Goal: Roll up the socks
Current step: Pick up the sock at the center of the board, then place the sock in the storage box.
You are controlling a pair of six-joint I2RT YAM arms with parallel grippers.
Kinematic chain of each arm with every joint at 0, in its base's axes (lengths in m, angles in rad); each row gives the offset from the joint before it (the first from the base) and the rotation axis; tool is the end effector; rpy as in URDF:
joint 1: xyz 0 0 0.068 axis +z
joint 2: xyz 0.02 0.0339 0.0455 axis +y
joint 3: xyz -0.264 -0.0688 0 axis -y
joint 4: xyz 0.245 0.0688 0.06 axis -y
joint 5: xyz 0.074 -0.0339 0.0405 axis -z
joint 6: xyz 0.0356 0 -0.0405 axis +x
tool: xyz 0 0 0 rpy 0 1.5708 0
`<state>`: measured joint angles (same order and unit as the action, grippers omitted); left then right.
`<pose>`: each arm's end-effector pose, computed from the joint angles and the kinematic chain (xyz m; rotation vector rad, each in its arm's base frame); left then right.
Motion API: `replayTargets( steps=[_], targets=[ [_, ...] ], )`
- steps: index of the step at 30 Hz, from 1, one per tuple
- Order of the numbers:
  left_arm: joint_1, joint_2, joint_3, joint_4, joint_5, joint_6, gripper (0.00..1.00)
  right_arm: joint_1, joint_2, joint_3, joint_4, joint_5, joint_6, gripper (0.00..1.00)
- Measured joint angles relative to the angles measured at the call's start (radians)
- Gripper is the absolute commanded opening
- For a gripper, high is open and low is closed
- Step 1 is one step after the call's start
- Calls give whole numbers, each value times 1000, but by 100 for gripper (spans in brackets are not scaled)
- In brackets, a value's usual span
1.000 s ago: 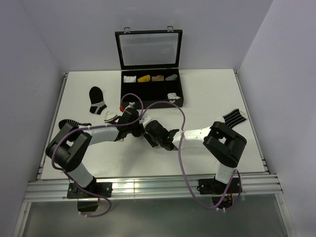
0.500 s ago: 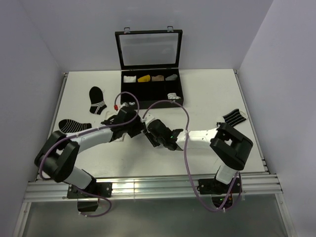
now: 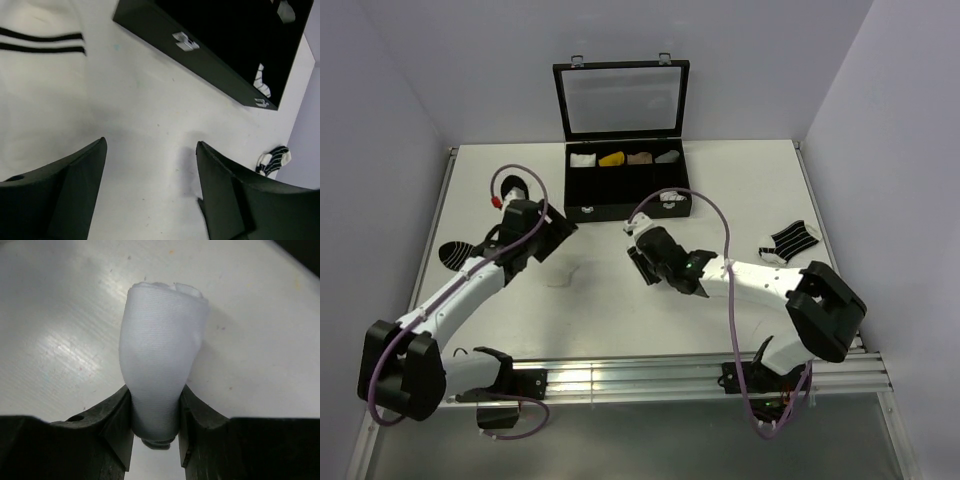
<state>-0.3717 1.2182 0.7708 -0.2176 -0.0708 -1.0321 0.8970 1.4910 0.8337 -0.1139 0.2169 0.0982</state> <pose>0.2449 -0.0928 0.2418 -0.7910 2.1842 -0.6670 0.1979 0.2356 0.1987 -0.8073 2.1883 0.2470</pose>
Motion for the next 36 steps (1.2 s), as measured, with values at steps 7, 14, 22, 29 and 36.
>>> replayTargets(
  steps=[7,14,22,29,36],
  targets=[
    [218,-93,30,-111,34,123,89,-140,-10,179,-76,-4,-91,0],
    [357,-161,93,-193,34,265,90,-257,106,460,-121,-37,-233,0],
    [357,-183,105,-228,-29,386,90,-322,394,756,-241,-71,-404,0],
    [365,-180,104,-230,-66,421,89,-349,581,872,-349,-111,-493,0],
    [415,-162,103,-229,-65,429,89,-372,655,962,-404,-184,-560,0]
  ],
)
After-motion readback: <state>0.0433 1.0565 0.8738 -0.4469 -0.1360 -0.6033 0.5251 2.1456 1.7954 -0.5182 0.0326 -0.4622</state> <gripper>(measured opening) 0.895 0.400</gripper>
